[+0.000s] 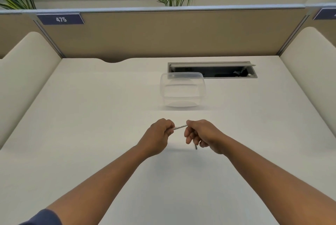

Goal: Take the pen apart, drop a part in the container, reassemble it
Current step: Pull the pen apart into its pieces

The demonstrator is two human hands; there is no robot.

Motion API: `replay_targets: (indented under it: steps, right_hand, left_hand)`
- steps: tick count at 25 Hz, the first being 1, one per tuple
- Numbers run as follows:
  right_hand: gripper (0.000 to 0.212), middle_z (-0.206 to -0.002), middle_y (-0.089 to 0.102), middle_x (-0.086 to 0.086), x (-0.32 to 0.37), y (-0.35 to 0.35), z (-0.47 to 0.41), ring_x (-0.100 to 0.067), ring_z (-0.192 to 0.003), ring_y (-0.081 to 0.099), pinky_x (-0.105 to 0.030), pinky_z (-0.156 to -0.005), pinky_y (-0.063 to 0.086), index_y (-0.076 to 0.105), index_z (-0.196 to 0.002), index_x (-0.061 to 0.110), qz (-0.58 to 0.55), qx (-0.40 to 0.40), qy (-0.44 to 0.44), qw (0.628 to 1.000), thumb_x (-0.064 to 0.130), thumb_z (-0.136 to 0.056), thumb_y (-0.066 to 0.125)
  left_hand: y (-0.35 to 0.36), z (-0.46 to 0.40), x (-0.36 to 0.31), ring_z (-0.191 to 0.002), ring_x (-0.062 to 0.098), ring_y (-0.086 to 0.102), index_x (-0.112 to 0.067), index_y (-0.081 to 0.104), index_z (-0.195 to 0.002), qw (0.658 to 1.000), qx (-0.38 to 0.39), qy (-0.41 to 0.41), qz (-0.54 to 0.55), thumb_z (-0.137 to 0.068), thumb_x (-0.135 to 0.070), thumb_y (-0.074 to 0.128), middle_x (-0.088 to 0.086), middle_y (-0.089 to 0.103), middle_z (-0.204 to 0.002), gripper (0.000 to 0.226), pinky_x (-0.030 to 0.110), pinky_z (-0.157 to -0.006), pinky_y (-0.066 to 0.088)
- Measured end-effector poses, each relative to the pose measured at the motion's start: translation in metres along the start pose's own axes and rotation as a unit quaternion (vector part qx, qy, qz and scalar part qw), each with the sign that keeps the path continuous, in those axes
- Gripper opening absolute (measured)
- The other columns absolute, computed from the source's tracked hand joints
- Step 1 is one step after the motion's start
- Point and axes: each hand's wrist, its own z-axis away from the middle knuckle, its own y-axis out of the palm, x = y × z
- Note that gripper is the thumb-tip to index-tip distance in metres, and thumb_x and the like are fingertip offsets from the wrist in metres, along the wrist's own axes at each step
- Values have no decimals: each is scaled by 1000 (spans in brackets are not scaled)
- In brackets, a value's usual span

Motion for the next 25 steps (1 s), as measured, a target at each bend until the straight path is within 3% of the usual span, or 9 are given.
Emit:
replay_targets:
  steps: [6,9,12,18,22,25]
  right_hand:
    - [34,-69,71,-10,-8,7,5,-13,-48,45,-26,-47,29,63,-66,16,-27,24,-34,999,33,-89,44]
    - [30,-65,66,-7,-10,7,7,-15,-51,43,-26,-48,27,61,-64,18,-36,28,-44,998,35,-84,48]
    - [29,-67,64,-7,-11,3,12,-15,-50,42,-26,-47,24,59,-64,20,-74,47,-15,996,42,-83,56]
    - [32,-70,60,-7,-10,-6,17,-15,-52,40,-24,-47,24,59,-69,18,-163,101,28,981,36,-94,50]
    - [34,-65,54,-7,-14,-5,21,-15,-51,36,-23,-43,24,56,-66,16,-224,162,55,959,35,-93,48]
    - [35,-60,47,-4,-15,-2,19,-16,-50,32,-24,-44,22,49,-63,18,-221,141,32,964,33,-94,46]
  left_hand:
    - [-4,3,-15,-96,9,59,-32,61,-127,998,39,33,32,-102,-30,55,-12,59,-100,26,27,-84,48]
    - [-3,1,-23,-89,11,57,-34,66,-123,997,39,66,-19,-105,-31,48,-11,57,-90,26,35,-78,51]
    - [-6,1,-25,-83,14,56,-31,68,-120,991,9,111,-72,-105,-29,48,-12,53,-86,25,34,-68,49]
    - [-15,-3,-34,-70,25,57,-20,72,-109,964,-54,211,-151,-101,-27,56,-2,64,-82,19,35,-57,47]
    - [-18,-9,-33,-65,27,53,-15,71,-101,944,-38,267,-189,-97,-14,60,0,63,-79,12,38,-56,45]
    - [-20,-12,-32,-66,26,53,-14,70,-100,944,-30,271,-187,-95,-9,61,-1,63,-78,12,36,-55,44]
